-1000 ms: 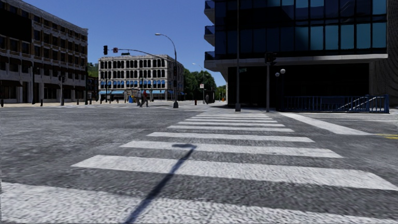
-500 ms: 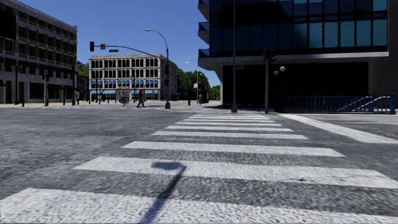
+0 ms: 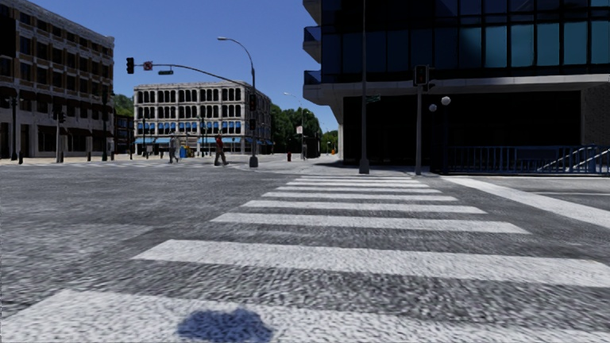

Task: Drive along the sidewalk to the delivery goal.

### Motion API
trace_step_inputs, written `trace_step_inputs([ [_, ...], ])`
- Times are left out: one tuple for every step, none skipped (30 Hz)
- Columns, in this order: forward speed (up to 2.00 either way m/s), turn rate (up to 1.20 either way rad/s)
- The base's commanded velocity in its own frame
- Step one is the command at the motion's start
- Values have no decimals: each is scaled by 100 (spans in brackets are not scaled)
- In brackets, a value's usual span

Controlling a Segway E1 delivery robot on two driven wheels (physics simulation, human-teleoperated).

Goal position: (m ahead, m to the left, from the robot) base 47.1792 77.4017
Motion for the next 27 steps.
trace_step_inputs([
  [200,-52],
  [200,-56],
  [200,-57],
  [200,-57],
  [200,-54],
  [200,-54],
  [200,-49],
  [200,-23],
  [200,0],
  [200,0],
  [200,0],
  [200,0],
  [200,0],
  [200,0],
  [200,0],
  [200,0],
  [200,0],
  [200,0],
  [200,0],
  [200,0],
  [200,0],
  [200,0],
  [200,0],
  [200,0],
  [200,0],
  [200,0],
  [200,0],
])
